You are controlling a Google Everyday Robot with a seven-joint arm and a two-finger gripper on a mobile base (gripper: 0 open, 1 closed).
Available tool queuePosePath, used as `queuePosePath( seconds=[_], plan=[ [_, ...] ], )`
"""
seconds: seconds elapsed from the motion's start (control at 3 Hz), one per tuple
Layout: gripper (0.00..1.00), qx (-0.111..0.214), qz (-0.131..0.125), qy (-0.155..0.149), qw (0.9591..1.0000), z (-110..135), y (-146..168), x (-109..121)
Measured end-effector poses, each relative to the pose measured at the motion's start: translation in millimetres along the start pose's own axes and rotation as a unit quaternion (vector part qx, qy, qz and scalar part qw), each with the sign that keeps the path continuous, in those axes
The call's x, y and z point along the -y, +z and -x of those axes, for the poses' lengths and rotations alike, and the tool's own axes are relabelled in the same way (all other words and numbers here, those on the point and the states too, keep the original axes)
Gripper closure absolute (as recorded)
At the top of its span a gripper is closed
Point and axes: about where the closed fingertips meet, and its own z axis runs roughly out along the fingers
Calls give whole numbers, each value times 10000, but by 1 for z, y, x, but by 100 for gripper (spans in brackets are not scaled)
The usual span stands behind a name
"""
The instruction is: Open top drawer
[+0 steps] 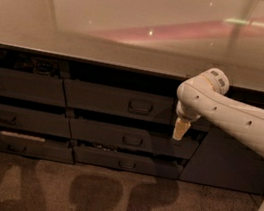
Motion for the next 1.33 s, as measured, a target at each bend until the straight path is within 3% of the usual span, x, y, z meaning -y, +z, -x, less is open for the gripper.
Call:
queuePosePath(
  seconds=[0.33,0.67,1.0,1.33],
  plan=[
    [0,2,0,1,10000,0,0,0],
    [0,317,144,55,9994,-4,1,1],
    [0,1186,333,562,9908,-23,7,10],
    [0,1533,196,760,9851,-39,-9,29]
  ],
)
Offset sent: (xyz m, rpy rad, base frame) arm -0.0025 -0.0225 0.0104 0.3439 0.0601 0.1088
